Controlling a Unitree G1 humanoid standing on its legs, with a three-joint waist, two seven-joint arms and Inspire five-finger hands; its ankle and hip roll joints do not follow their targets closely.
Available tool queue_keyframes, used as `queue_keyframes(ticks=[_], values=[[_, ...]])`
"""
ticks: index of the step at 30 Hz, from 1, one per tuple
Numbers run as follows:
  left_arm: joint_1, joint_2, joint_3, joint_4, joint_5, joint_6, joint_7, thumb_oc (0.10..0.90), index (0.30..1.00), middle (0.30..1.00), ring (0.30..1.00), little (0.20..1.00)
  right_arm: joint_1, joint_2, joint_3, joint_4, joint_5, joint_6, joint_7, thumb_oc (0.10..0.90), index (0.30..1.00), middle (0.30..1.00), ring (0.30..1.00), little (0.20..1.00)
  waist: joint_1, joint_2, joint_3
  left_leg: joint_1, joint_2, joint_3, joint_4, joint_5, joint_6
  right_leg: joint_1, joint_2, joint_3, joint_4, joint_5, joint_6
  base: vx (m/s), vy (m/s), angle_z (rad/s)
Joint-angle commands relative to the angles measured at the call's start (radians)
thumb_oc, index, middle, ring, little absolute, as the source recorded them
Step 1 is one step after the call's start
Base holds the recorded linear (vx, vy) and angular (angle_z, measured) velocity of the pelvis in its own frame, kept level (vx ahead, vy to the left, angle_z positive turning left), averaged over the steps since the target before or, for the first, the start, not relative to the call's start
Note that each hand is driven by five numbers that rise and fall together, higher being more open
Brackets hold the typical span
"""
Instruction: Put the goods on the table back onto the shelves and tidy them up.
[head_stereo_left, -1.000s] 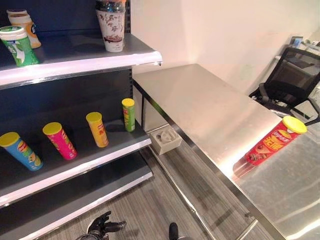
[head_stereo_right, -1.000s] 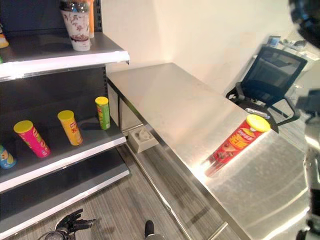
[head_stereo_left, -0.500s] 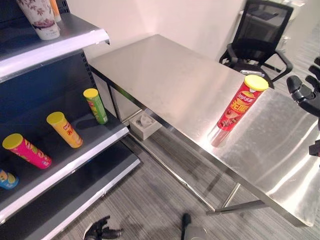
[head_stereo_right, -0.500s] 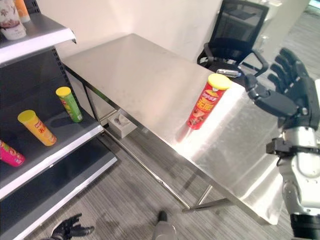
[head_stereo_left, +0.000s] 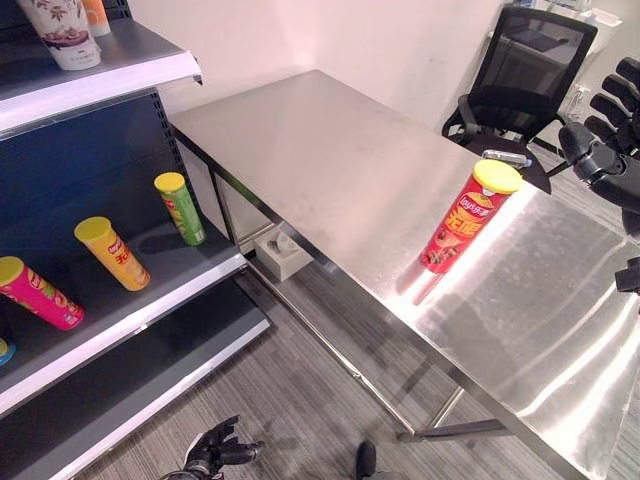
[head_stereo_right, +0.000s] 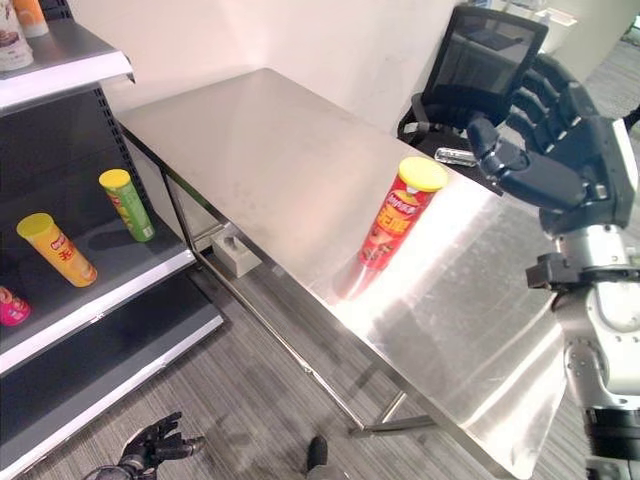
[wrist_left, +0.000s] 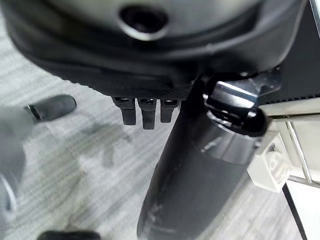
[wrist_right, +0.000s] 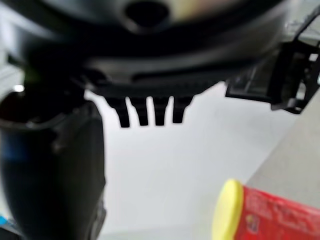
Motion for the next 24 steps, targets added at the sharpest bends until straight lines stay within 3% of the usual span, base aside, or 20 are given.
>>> queue_keyframes(ticks=[1, 7, 14, 24], values=[[-0.049, 0.042, -0.014, 0.033, 0.019, -0.037, -0.018, 0.8, 0.9, 0.9, 0.9, 0.9, -0.087, -0.108, -0.018, -0.064, -0.029, -0.039, 0.063, 0.8, 0.9, 0.9, 0.9, 0.9, 0.029, -0.054, -0.048, 0.013, -0.024, -0.03, 0.002, -0.062, 0.037, 0.035, -0.115, -0.028, 0.008, -0.003, 0.112, 0.0, 0.0, 0.0], [-0.053, 0.036, -0.007, 0.052, 0.05, -0.037, -0.019, 0.8, 0.9, 0.9, 0.9, 0.9, -0.055, -0.167, 0.021, -0.038, -0.191, -0.01, 0.07, 0.8, 0.9, 0.9, 0.9, 0.9, 0.034, -0.054, -0.047, 0.018, -0.025, -0.025, 0.002, -0.062, 0.036, 0.037, -0.114, -0.025, 0.008, -0.003, 0.11, 0.0, 0.002, 0.04], [-0.064, 0.037, -0.013, 0.056, 0.063, -0.038, -0.018, 0.8, 0.9, 0.9, 0.9, 0.9, -0.073, -0.182, 0.07, 0.0, -0.261, 0.013, 0.066, 0.8, 0.9, 0.9, 0.9, 0.9, 0.044, -0.056, -0.04, 0.016, -0.016, -0.035, 0.002, -0.056, 0.03, 0.043, -0.111, -0.034, 0.008, -0.009, 0.105, 0.0, -0.002, 0.01], [-0.068, 0.044, -0.013, 0.044, 0.045, -0.033, -0.001, 0.8, 0.9, 0.9, 0.9, 0.9, -0.156, -0.132, 0.02, 0.056, -0.305, -0.006, -0.041, 0.8, 0.9, 0.9, 0.9, 0.9, 0.059, -0.045, -0.036, 0.004, -0.006, -0.056, 0.002, -0.052, 0.026, 0.052, -0.104, -0.053, 0.008, -0.019, 0.101, 0.01, -0.01, 0.05]])
